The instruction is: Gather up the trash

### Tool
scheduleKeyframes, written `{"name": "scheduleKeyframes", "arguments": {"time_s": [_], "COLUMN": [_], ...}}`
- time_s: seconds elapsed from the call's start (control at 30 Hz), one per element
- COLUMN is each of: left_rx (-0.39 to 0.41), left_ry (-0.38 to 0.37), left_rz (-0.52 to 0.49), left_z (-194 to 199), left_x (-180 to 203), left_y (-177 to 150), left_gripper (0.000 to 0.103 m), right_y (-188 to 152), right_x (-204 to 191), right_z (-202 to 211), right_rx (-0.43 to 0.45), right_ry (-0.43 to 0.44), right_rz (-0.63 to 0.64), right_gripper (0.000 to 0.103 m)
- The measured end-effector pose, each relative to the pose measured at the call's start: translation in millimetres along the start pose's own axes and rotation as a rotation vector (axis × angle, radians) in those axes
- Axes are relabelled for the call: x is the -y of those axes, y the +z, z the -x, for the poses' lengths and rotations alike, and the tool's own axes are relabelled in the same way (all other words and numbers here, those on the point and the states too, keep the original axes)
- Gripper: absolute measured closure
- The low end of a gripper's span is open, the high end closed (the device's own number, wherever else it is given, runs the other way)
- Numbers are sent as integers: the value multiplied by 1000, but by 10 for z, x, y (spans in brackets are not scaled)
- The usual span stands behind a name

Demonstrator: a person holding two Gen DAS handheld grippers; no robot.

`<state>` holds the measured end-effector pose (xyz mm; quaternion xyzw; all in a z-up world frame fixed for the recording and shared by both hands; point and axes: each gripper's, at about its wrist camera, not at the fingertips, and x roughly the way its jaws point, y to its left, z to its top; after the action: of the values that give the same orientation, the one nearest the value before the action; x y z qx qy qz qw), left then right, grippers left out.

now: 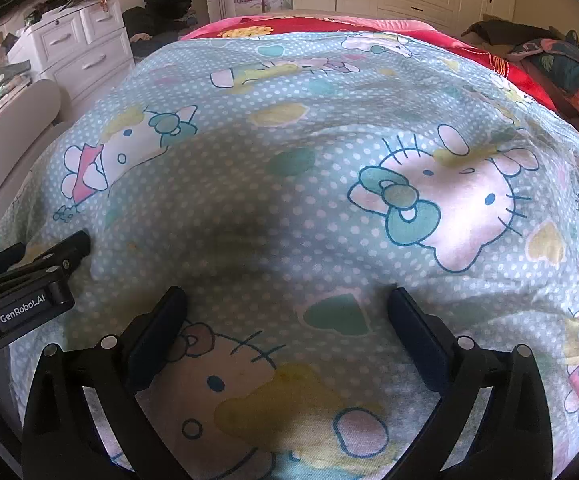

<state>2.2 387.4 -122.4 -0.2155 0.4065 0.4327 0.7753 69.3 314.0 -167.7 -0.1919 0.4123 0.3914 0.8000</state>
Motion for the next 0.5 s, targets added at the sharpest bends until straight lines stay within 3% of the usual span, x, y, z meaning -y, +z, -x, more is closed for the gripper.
{"name": "scheduleKeyframes", "arguments": {"time_s": [0.5], "left_rx": [0], "left_ry": [-1], "left_rz": [1], "left_z": [6], "left_x": [10], "left_y": [1], "left_gripper": [9], "right_y": [-10], "right_x": [21], "right_z": [10], "right_rx": [0], "right_ry": [2], "right_rz": [-2], "right_gripper": [5]}}
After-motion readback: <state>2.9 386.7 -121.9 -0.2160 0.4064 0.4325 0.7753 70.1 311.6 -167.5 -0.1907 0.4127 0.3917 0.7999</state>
